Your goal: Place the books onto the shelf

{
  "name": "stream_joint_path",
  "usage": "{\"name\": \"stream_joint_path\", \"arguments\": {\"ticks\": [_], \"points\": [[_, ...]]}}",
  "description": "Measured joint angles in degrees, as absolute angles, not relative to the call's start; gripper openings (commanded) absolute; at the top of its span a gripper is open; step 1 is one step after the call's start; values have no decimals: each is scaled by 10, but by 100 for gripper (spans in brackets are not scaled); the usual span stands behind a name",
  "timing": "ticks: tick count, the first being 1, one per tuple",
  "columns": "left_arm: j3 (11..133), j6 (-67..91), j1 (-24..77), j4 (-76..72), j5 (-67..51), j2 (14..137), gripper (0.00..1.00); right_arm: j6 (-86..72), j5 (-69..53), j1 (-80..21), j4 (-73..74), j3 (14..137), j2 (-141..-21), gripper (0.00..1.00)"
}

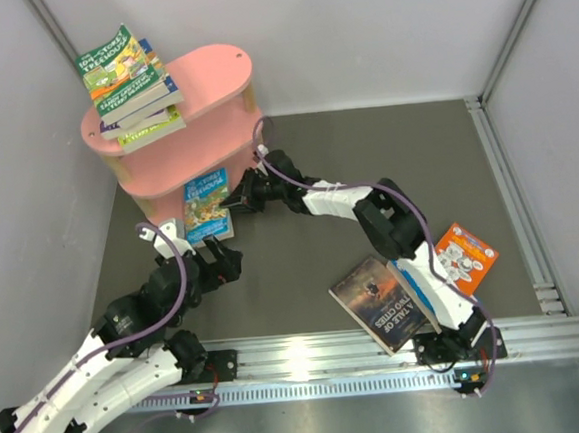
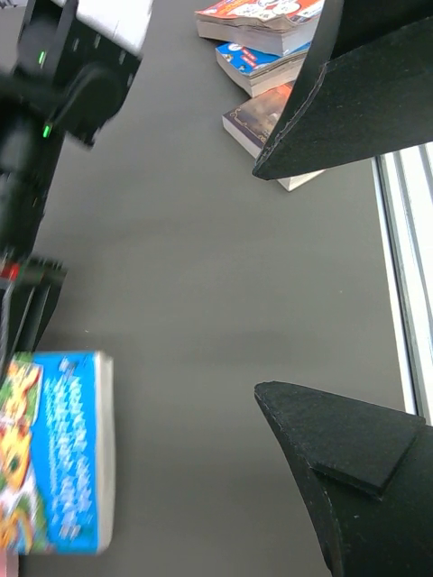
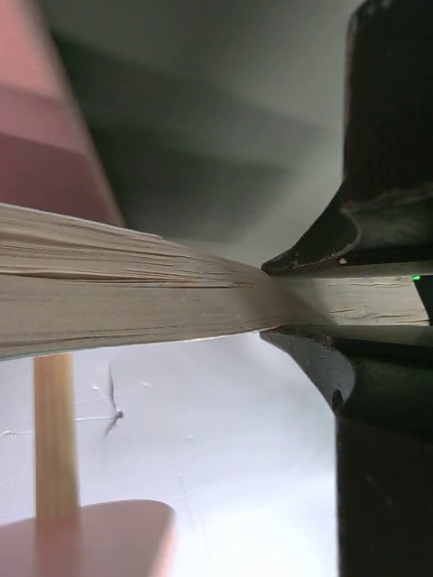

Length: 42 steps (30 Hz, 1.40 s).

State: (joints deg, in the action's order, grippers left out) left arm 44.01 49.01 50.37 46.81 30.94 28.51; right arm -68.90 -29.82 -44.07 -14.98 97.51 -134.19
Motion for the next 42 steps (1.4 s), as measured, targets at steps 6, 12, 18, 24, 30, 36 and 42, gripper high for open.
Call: {"name": "stream_joint_path", "arguments": {"ticks": [6,12,18,24,30,36,42], "points": [[440,490,504,468,310,292,99,-727,-282,-457,-151,1113,-1451,38],[437,489,504,467,311,310,99,-767,-282,-454,-209,1108,-1465,64],[437,480,504,467,326,375,99,-793,-286,-432,-317,912,-1397,65],[437,461,498,458,350,474,97,-802,-298,-378,-389,723,-1307,65],[432,416,397,392,290,595,91,-795,-308,-330,-432,593,-1196,63],[413,372,328,328,249,682,89,-780,-327,-312,-454,515,-1129,62],[418,338,310,280,245,761,89,-770,-350,-282,-469,470,-1117,60]]}}
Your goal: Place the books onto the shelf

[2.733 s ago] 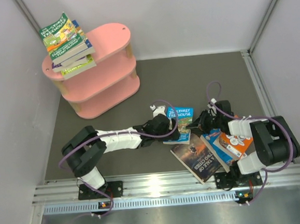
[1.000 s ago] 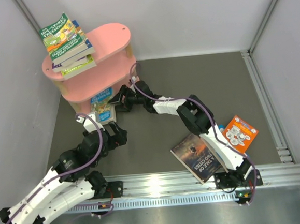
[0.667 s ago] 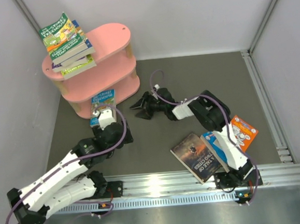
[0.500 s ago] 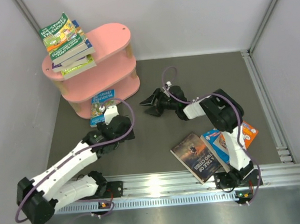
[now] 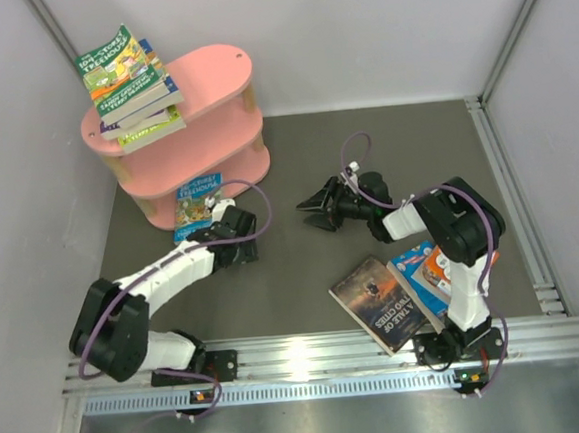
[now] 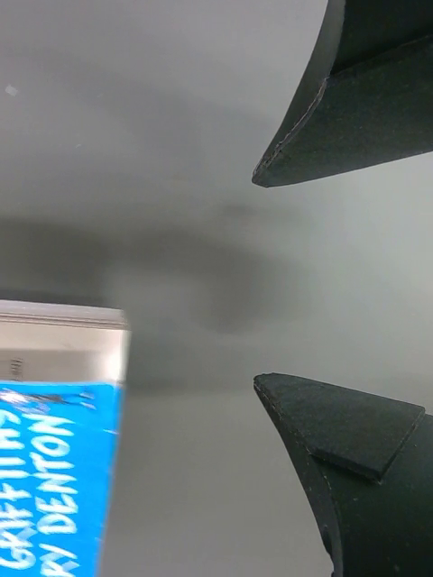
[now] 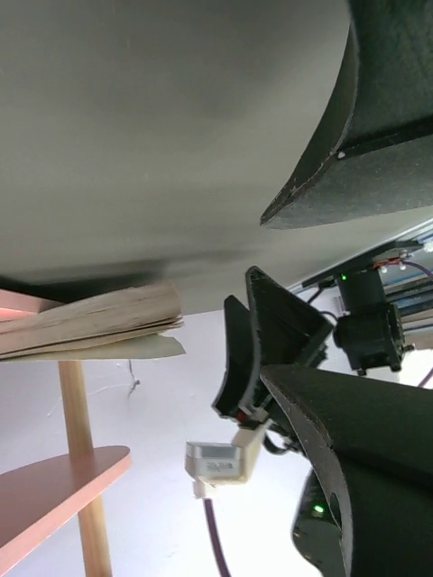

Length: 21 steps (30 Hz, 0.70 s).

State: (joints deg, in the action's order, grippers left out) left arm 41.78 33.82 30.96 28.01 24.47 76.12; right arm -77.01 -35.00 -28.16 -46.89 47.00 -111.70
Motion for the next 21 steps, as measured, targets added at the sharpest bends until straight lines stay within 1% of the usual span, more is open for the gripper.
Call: {"name": "stream_joint_path", "arguments": {"ticks": [8,13,21], "points": [[456,302,269,233,253,854,88,-796,-374,-251,-547,443,-1138,58],[489,283,239,207,249,888,86,-797,-383,-249,-554,442,-1142,57],[567,281,233,196,244,936,86,-797,-392,-238,-560,442,-1142,56]]}}
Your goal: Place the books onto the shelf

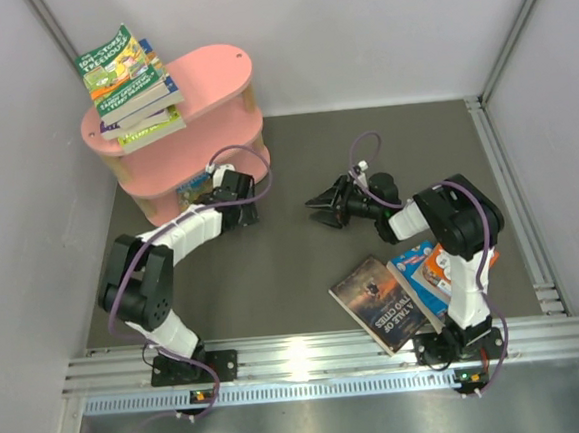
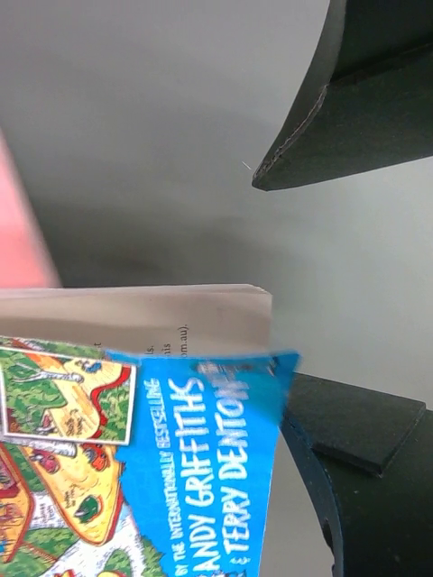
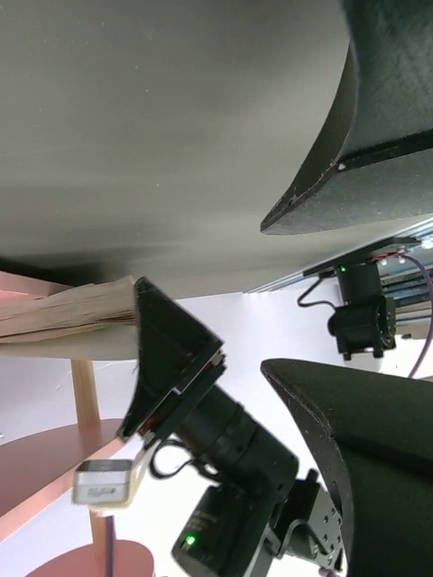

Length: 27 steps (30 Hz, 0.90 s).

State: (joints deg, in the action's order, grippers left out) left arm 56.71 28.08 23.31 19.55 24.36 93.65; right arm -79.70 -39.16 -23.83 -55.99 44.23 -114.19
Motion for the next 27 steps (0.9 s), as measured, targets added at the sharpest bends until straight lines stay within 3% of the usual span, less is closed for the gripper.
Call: {"name": "stream_joint_path", "arguments": {"ticks": [18,24,27], "points": [[656,298,229,171,249,1012,83,-791,-404,-222,-577,408,-1144,53],[660,312,229,152,221,1019,79,-791,-406,-222,-583,398,-1145,41],[661,314,229,142,206,1020,77,-791,-408,-222,-589,392,-1145,30]]}}
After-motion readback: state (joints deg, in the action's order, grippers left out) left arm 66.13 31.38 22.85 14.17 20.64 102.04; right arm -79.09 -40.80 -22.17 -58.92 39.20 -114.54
